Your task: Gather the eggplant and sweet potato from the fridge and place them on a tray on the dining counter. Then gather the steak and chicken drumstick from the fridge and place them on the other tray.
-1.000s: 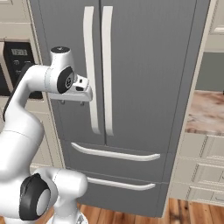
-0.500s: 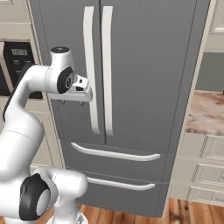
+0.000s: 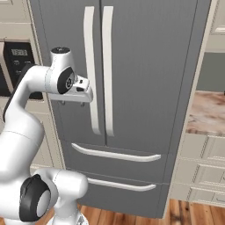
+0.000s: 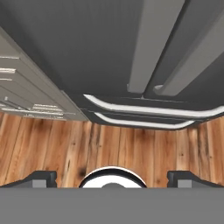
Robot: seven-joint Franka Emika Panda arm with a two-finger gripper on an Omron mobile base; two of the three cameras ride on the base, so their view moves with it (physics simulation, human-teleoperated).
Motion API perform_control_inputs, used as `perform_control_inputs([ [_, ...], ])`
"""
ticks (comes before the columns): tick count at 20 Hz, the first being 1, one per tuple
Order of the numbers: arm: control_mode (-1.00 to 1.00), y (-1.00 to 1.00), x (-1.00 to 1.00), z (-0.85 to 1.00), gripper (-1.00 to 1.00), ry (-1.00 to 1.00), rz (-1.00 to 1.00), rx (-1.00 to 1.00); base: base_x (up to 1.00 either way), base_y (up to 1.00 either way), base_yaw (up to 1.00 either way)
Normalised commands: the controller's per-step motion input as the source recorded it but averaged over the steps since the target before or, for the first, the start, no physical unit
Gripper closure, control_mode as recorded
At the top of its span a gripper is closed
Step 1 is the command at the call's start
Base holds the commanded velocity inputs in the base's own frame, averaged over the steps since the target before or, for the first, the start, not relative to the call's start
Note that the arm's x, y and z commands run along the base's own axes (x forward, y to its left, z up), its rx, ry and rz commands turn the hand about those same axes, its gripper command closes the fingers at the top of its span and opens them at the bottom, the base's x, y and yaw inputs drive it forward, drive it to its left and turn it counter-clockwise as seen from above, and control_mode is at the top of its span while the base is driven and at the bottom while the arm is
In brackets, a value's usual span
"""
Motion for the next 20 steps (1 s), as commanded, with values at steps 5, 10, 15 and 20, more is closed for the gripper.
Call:
perform_control_inputs([
  [5, -1.0, -0.32, -0.09, -0.09, -1.0, 0.0, 0.0, 0.01, 0.0, 0.0, 0.0],
  [10, -1.0, -0.43, 0.05, -0.01, -1.0, -0.19, 0.0, 0.0, 0.0, 0.0, 0.0],
  [15, -1.0, 0.02, 0.66, 0.0, -1.0, -0.13, -0.02, 0.0, 0.0, 0.0, 0.0],
  [20, -1.0, 0.56, 0.72, 0.08, -1.0, -0.05, -0.04, 0.0, 0.0, 0.0, 0.0],
])
